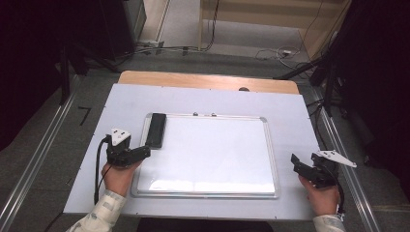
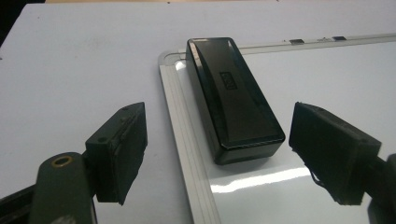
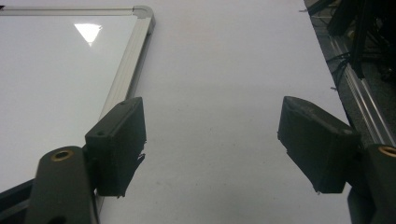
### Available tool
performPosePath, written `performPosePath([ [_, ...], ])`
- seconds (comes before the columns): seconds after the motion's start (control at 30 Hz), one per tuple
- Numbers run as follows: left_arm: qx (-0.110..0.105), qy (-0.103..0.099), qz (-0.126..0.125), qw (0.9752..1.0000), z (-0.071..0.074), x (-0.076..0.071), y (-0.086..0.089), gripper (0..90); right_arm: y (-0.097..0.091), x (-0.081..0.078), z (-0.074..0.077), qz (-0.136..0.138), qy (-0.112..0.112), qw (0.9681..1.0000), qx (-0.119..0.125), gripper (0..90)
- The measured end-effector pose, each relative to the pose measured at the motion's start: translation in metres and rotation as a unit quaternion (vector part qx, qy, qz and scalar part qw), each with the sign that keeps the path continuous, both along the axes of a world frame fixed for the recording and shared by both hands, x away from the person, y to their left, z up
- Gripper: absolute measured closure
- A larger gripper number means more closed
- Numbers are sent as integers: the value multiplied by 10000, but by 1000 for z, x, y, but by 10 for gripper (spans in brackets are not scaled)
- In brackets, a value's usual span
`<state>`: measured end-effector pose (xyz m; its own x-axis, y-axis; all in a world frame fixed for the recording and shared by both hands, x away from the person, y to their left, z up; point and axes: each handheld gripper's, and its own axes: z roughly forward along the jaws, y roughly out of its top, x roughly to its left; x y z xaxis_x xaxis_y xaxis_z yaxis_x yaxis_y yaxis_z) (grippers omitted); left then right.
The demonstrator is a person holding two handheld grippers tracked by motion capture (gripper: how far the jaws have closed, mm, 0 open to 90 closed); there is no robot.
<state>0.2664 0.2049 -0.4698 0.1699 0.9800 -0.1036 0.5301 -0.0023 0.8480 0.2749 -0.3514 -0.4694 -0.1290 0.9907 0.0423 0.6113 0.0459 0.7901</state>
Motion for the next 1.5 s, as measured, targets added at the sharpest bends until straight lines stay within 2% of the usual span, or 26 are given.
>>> performPosePath([
  [0.7, 81, 64, 178, 9998, -4, -16, 22, 199, 1, 0, -1, -6, 38, 10000, 25, 223],
  [1.4, 76, 158, 432, 9989, -10, -29, 47, 199, 1, -1, -1, -6, 42, 10000, -2, 223],
  [1.5, 64, 156, 545, 9984, -10, -30, 51, 199, 1, -1, -1, -11, 41, 10000, 7, 223],
])
